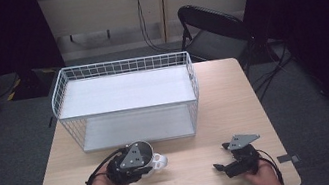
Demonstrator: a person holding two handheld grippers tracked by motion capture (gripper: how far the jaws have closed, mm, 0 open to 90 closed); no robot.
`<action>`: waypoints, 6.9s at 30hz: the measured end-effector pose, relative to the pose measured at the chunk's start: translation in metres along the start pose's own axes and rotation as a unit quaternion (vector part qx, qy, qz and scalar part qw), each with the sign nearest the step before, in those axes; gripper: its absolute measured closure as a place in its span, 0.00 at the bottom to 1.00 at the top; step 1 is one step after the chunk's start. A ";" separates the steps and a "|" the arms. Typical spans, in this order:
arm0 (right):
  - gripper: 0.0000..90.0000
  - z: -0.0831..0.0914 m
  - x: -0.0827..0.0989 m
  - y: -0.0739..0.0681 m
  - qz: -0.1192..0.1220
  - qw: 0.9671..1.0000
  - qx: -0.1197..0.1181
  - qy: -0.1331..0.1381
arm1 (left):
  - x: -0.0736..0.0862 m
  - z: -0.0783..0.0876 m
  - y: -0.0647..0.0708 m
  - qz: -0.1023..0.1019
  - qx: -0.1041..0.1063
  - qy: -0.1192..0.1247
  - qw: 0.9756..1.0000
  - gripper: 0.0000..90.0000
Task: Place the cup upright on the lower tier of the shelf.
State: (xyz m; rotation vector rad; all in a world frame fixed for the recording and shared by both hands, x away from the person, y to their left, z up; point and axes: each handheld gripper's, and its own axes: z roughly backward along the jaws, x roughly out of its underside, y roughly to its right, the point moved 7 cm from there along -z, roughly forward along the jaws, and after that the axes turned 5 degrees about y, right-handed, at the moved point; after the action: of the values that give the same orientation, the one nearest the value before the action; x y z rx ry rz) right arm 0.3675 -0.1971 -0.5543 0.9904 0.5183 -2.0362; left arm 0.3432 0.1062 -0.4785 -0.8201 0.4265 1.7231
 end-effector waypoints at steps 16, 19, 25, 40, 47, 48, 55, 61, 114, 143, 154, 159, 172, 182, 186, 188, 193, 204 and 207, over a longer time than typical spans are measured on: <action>0.16 0.000 0.000 0.000 0.000 1.000 0.000 0.000 | -0.007 0.007 -0.005 0.004 -0.028 0.012 1.000 0.92; 0.16 0.000 0.000 0.000 0.000 1.000 0.000 0.000 | -0.007 0.009 -0.008 0.006 -0.037 0.014 0.999 0.92; 0.16 0.000 0.000 0.000 0.000 1.000 0.000 0.000 | -0.007 0.016 -0.013 0.006 -0.051 0.011 0.999 0.92; 0.16 0.000 0.000 0.000 0.000 1.000 0.000 0.000 | -0.007 0.024 -0.027 0.007 -0.089 0.015 0.996 0.92; 0.16 0.000 0.000 0.000 0.000 1.000 0.000 0.000 | -0.009 0.025 -0.033 0.009 -0.102 0.016 0.995 0.92; 0.16 0.000 0.000 0.000 0.000 1.000 0.000 0.000 | -0.009 0.025 -0.034 0.011 -0.103 0.015 0.995 0.92; 0.16 0.000 0.000 0.000 0.000 1.000 0.000 0.000 | -0.011 0.025 -0.039 0.009 -0.112 0.015 0.994 0.92; 0.16 0.000 0.000 0.000 0.000 1.000 0.000 0.000 | -0.012 0.026 -0.043 0.011 -0.119 0.014 0.993 0.92; 0.16 0.001 0.001 0.000 0.001 1.000 0.000 0.000 | -0.021 0.016 -0.079 0.017 -0.179 0.014 0.984 0.92; 0.16 0.001 0.001 0.000 0.001 1.000 -0.001 0.000 | -0.019 0.009 -0.090 0.016 -0.206 0.011 0.978 0.92; 0.16 0.001 0.001 0.001 0.001 1.000 0.000 0.000 | -0.017 0.006 -0.093 0.017 -0.210 0.006 0.977 0.92; 0.16 0.001 0.001 0.001 0.001 1.000 0.000 0.000 | -0.017 0.004 -0.094 0.011 -0.212 0.001 0.977 0.92; 0.16 0.001 0.001 0.001 0.000 1.000 -0.001 0.000 | -0.012 -0.002 -0.097 0.015 -0.219 0.001 0.976 0.92; 0.16 0.001 0.001 0.001 0.001 1.000 -0.001 0.000 | -0.013 -0.009 -0.098 0.016 -0.215 0.000 0.977 0.92; 0.16 0.001 0.001 0.001 0.001 1.000 -0.001 0.000 | -0.013 -0.012 -0.098 0.014 -0.215 0.001 0.977 0.92; 0.16 0.001 0.001 0.001 0.001 1.000 -0.001 0.000 | -0.013 -0.012 -0.097 0.012 -0.215 -0.002 0.977 0.92; 0.16 0.001 0.001 0.001 0.001 1.000 -0.001 0.000 | -0.013 -0.014 -0.098 0.008 -0.213 -0.009 0.977 0.92; 0.16 0.001 0.001 0.001 0.001 1.000 -0.001 0.000 | -0.013 -0.020 -0.100 0.009 -0.214 -0.007 0.977 0.92; 0.16 0.001 0.001 0.001 0.001 1.000 -0.001 0.000 | -0.013 -0.022 -0.099 0.010 -0.216 -0.002 0.976 0.92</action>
State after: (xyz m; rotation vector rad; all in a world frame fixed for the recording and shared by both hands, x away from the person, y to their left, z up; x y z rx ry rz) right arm 0.3673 -0.1984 -0.5544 0.9898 0.5198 -2.0322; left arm 0.4453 0.1134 -0.4717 -1.1228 0.0513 1.8654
